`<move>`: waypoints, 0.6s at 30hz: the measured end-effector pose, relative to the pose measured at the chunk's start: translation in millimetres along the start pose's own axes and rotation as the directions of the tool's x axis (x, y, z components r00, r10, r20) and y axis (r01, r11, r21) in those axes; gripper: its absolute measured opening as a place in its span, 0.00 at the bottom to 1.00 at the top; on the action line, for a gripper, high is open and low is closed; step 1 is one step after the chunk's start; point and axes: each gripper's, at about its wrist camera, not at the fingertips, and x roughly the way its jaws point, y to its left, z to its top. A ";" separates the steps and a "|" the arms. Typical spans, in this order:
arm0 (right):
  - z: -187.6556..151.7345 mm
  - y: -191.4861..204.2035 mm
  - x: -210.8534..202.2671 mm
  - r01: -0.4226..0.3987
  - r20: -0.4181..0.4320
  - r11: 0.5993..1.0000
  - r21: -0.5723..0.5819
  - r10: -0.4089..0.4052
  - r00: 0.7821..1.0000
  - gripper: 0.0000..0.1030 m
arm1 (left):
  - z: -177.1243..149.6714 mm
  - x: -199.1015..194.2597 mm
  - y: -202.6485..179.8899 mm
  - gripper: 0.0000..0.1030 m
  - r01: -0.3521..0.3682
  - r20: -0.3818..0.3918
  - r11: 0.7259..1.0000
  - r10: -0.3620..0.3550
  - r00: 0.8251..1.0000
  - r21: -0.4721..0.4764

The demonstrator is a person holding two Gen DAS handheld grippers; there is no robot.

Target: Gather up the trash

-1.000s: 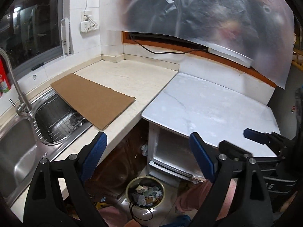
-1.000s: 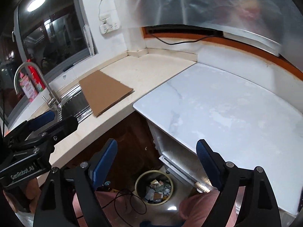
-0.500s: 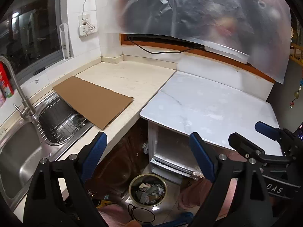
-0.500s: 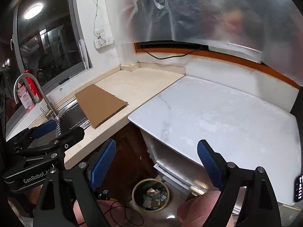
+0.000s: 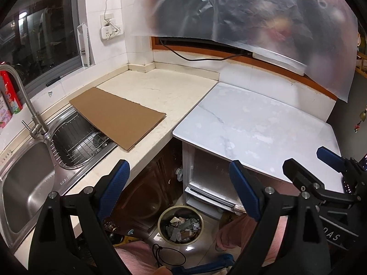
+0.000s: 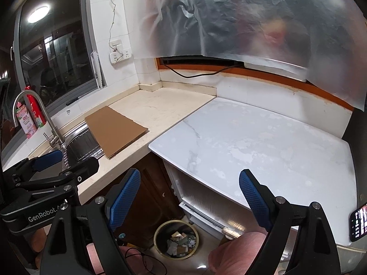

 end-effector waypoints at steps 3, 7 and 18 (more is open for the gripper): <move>1.7 -3.2 1.1 -0.003 -0.003 1.000 0.003 0.003 1.000 0.87 | 0.2 0.1 0.6 0.84 -0.004 -0.005 1.000 0.004 1.000 0.001; 2.1 -4.2 1.4 0.009 -0.001 1.000 0.000 -0.009 1.000 0.87 | 0.9 0.9 1.5 0.84 -0.008 -0.011 1.000 0.008 1.000 0.005; 3.2 -5.5 4.4 0.022 -0.006 1.000 0.008 -0.022 1.000 0.87 | 3.3 6.1 3.9 0.84 -0.003 -0.029 1.000 0.003 1.000 0.001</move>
